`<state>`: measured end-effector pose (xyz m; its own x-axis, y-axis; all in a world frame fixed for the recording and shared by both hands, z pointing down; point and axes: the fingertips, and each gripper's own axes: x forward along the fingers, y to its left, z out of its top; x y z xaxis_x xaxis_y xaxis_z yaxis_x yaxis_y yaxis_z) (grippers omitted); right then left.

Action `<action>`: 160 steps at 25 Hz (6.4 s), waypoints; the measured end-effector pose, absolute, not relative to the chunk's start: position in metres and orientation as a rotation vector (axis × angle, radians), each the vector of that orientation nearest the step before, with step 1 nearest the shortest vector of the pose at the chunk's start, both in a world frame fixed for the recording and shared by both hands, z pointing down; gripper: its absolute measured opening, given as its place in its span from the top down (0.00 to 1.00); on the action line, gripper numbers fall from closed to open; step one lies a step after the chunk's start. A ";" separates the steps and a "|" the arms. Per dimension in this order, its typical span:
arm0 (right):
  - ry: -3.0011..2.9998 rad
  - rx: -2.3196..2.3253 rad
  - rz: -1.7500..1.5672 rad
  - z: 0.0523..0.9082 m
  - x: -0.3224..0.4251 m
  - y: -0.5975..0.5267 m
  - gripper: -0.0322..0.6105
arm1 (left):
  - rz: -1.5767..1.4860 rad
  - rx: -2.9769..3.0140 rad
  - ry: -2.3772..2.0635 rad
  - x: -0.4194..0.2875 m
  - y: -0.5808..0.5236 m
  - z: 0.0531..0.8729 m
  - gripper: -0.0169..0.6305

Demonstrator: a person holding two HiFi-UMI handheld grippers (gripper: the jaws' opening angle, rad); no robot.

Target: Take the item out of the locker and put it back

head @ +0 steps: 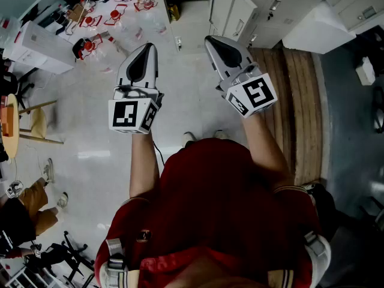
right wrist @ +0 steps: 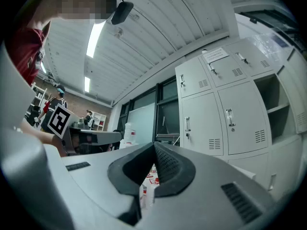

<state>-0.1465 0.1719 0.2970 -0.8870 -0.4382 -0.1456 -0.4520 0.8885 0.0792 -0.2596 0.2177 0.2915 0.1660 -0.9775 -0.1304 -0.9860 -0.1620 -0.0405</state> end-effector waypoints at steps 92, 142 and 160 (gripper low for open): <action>3.454 -0.524 0.081 0.733 -0.407 -0.258 0.59 | -0.046 -2.161 2.321 -0.444 -0.146 0.603 0.96; 3.440 -0.606 0.126 0.666 -0.388 -0.230 0.66 | -0.079 -2.235 2.258 -0.432 -0.117 0.559 0.96; 3.298 -0.722 0.056 0.532 -0.332 -0.138 0.66 | -0.025 -2.321 2.121 -0.376 -0.061 0.473 0.96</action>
